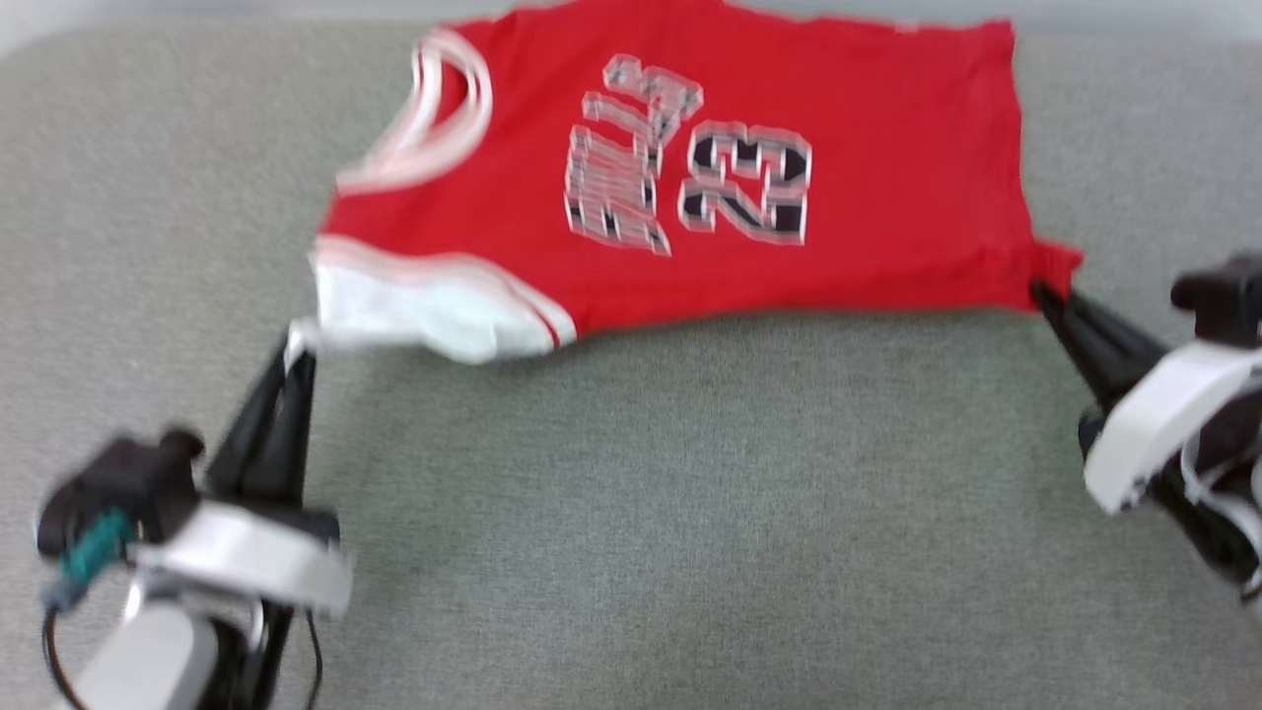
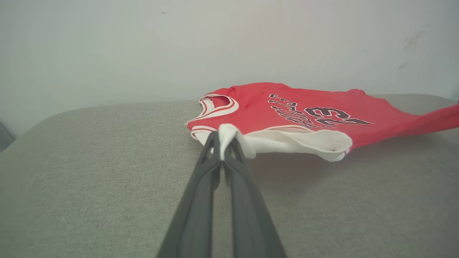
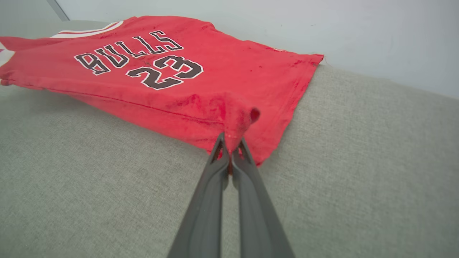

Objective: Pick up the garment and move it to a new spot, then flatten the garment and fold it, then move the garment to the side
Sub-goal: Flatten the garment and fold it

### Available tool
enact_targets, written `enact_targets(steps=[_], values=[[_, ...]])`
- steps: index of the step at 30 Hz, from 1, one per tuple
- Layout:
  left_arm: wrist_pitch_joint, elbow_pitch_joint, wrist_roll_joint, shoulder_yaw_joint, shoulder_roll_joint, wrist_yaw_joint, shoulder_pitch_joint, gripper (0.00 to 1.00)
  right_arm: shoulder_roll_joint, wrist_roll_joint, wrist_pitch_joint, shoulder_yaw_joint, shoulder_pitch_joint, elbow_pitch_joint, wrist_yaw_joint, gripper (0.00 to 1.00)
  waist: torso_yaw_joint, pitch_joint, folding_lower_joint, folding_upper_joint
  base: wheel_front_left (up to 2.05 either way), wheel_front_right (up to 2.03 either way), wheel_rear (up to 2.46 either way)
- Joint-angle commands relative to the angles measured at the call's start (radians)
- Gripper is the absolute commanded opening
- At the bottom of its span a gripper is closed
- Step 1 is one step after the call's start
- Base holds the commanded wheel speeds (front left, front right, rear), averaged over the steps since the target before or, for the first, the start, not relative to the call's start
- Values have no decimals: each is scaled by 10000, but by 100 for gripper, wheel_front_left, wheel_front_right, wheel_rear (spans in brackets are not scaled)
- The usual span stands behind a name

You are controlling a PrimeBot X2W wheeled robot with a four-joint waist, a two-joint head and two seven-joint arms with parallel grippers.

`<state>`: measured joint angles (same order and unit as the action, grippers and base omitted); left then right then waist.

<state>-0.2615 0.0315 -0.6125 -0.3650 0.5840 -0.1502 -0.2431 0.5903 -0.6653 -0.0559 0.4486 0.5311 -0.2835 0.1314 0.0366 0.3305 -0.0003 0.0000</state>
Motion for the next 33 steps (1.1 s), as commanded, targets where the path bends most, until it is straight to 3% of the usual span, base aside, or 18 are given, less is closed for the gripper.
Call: enact_targets(steps=[1, 12, 25, 33], values=[[-45, 109, -108, 111, -51, -76, 633, 0, -57, -43, 29, -94, -543, 61, -15, 0, 85, -672, 3, 0, 0, 0, 0], [193, -180, -1068, -397, -454, 269, 3664, 0, -167, -102, -280, -458, -3537, 374, -15, 0, 129, -2103, 3, 0, 0, 0, 0], [1637, -373, -2925, -1112, -484, 1318, 5390, 0, -158, 51, -670, -1274, -5917, 801, -15, 0, 97, -2896, 3, 0, 0, 0, 0], [2367, -48, -3638, -1136, -245, 1266, 5964, 0, 39, -174, -1215, -1687, -7115, 1135, -15, 0, 259, -3100, 3, 0, 0, 0, 0]])
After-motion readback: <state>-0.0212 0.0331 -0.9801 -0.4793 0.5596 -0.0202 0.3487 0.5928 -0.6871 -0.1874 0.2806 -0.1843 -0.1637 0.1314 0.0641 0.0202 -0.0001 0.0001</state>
